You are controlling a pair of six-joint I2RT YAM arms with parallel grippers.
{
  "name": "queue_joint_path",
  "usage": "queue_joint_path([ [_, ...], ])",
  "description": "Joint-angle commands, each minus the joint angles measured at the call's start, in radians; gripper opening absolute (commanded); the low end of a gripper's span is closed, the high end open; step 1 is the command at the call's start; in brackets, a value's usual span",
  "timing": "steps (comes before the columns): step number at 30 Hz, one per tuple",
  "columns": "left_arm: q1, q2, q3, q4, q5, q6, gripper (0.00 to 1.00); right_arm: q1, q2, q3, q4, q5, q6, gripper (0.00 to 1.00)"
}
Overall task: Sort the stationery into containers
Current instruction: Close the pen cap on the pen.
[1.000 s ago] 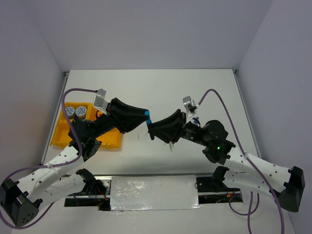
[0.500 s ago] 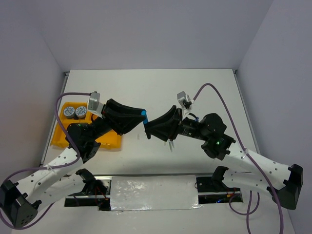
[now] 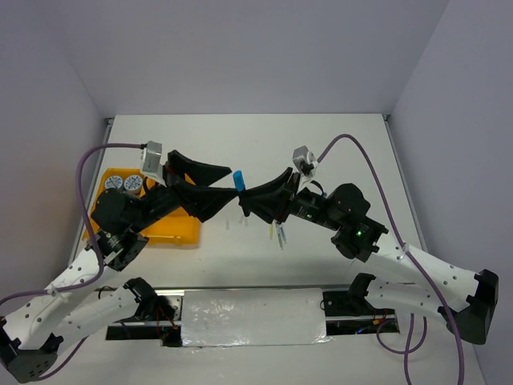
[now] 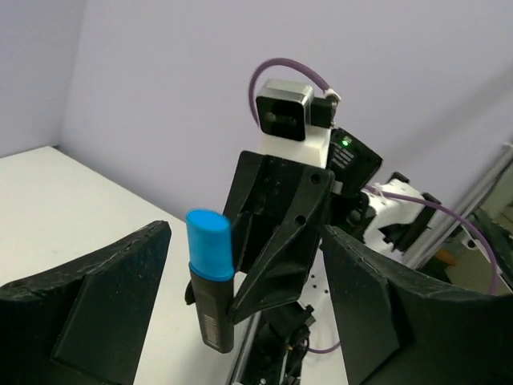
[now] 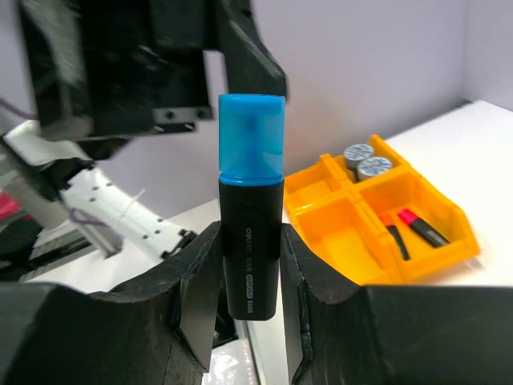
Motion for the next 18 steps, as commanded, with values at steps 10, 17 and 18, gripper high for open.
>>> queue_joint_path([
  [10, -0.012, 0.091, 0.325, -0.572, -0.359, 0.157, 0.92, 0.121, 0.066, 0.208, -0.258, 0.449, -0.171, 0.12],
  [17, -0.028, 0.179, 0.405, -0.575, -0.284, 0.155, 0.94, 0.162, 0.128, 0.279, -0.324, 0.565, -0.204, 0.12],
  [18, -0.031, 0.177, 0.395, -0.564, -0.275, 0.155, 0.94, 0.162, 0.131, 0.288, -0.33, 0.569, -0.206, 0.12],
])
